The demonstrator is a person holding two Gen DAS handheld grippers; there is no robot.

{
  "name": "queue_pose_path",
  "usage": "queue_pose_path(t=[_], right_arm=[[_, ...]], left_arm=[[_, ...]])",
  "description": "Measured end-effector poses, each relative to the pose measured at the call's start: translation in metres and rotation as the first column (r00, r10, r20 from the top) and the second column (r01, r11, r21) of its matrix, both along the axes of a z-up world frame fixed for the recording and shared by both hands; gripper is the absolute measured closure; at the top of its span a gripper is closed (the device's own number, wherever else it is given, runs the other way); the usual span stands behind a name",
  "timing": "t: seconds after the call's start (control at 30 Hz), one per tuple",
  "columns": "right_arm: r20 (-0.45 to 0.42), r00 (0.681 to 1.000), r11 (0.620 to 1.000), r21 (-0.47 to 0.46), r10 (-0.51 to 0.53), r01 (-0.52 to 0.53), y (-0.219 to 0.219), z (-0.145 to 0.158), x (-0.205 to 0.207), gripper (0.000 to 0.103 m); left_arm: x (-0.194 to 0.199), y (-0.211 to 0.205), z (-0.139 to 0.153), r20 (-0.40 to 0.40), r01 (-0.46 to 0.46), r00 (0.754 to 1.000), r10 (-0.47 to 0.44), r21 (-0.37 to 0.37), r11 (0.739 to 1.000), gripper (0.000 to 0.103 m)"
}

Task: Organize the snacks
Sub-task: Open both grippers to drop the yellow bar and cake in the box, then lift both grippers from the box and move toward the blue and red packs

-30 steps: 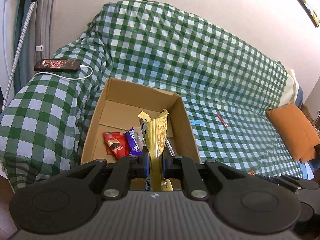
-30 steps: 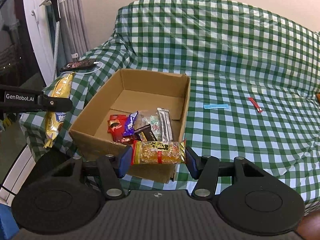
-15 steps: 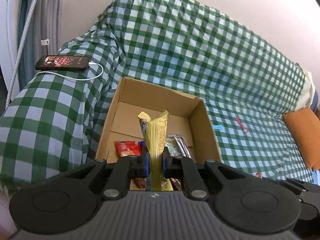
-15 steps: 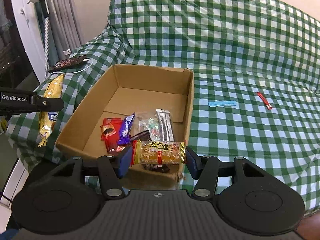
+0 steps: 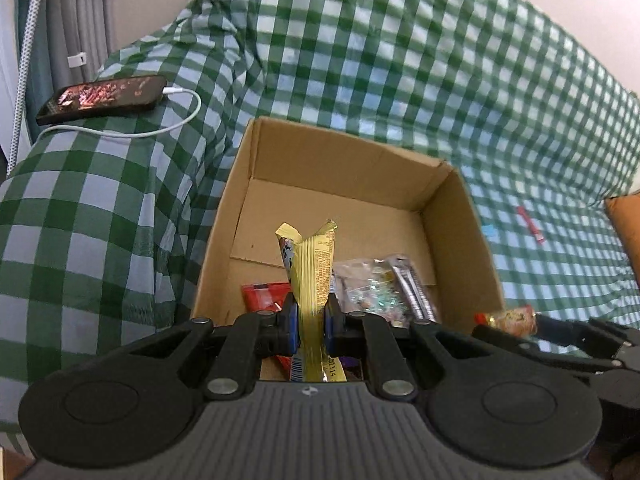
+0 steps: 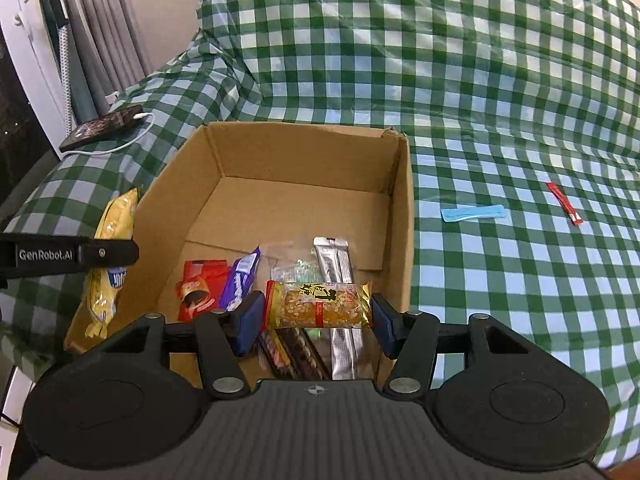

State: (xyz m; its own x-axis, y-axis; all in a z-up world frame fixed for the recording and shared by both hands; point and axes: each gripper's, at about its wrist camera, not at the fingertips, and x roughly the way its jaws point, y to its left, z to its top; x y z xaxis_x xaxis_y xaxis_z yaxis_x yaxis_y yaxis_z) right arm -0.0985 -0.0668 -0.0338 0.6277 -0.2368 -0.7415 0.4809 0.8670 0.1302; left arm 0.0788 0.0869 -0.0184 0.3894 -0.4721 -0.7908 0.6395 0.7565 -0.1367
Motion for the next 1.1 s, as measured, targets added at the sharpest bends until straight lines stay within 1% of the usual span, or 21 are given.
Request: queue_pose_path(t=[0.2, 0.23, 0.27, 0.3, 0.33, 0.37, 0.4, 0.43, 0.5, 0.63, 0.73, 0.83, 0.9, 1.1], right_arm=[[0.002, 1.0, 1.0, 0.009, -0.012, 0.012, -0.013, -0.012, 0.022, 0.042], [0.01, 1.0, 1.0, 0.018, -0.011, 0.01, -0.015, -0.013, 0.025, 0.04], [0.02, 1.0, 1.0, 0.027, -0.013, 0.012, -0.017, -0.013, 0.028, 0.04], [0.035, 0.999, 0.999, 0.039, -0.017, 0.016, -0.02, -0.013, 0.029, 0.034], [0.046, 0.999, 0.999, 0.046, -0.028, 0.025, -0.022, -0.012, 0.029, 0.024], [0.052, 0.998, 0.998, 0.045, -0.044, 0.042, -0.023, -0.01, 0.029, 0.019], [0.056, 0.997, 0.998, 0.04, -0.059, 0.057, -0.023, -0.009, 0.028, 0.015], [0.056, 0.997, 0.998, 0.037, -0.062, 0.06, -0.023, -0.006, 0.026, 0.015], [0.044, 0.997, 0.998, 0.036, -0.056, 0.054, -0.02, -0.004, 0.02, 0.012], [-0.013, 0.999, 0.997, 0.057, -0.051, 0.052, -0.004, -0.004, 0.0, 0.01], [-0.034, 0.999, 0.998, 0.06, -0.032, 0.033, 0.016, 0.001, -0.018, 0.009], [-0.018, 1.0, 0.999, 0.038, 0.011, -0.01, 0.039, 0.012, -0.036, 0.005], [0.003, 1.0, 1.0, 0.011, 0.027, -0.027, 0.052, 0.021, -0.047, 0.004], [0.05, 0.997, 0.997, -0.061, 0.051, -0.048, 0.077, 0.041, -0.082, 0.0]], left_arm=[[0.016, -0.013, -0.014, 0.021, -0.007, 1.0, 0.006, 0.043, 0.999, 0.089], [0.018, -0.015, -0.015, 0.027, -0.008, 1.0, 0.007, 0.051, 0.999, 0.085], [0.02, -0.017, -0.016, 0.027, -0.005, 1.0, 0.003, 0.055, 0.998, 0.071], [0.022, -0.017, -0.015, 0.026, -0.006, 1.0, 0.004, 0.052, 0.999, 0.041], [0.022, -0.015, -0.012, 0.03, -0.013, 0.999, 0.012, 0.046, 0.999, 0.024], [0.021, -0.013, -0.008, 0.038, -0.021, 0.999, 0.02, 0.038, 0.999, 0.0], [0.019, -0.009, -0.004, 0.053, -0.02, 0.998, 0.018, 0.023, 1.0, 0.0], [0.015, -0.004, 0.0, 0.069, -0.015, 0.998, 0.014, 0.021, 1.0, 0.0], [0.008, 0.003, 0.001, 0.085, -0.027, 0.996, 0.022, 0.055, 0.998, 0.0], [-0.009, 0.024, 0.0, 0.051, -0.073, 0.996, 0.068, 0.104, 0.992, 0.0], [-0.028, 0.04, 0.003, 0.038, -0.113, 0.993, 0.109, 0.119, 0.986, 0.0], [-0.052, 0.052, 0.008, 0.033, -0.109, 0.994, 0.105, 0.124, 0.986, 0.0], [-0.068, 0.058, 0.012, 0.047, -0.1, 0.994, 0.095, 0.129, 0.987, 0.0], [-0.108, 0.072, 0.024, 0.082, -0.082, 0.994, 0.072, 0.123, 0.989, 0.0]])
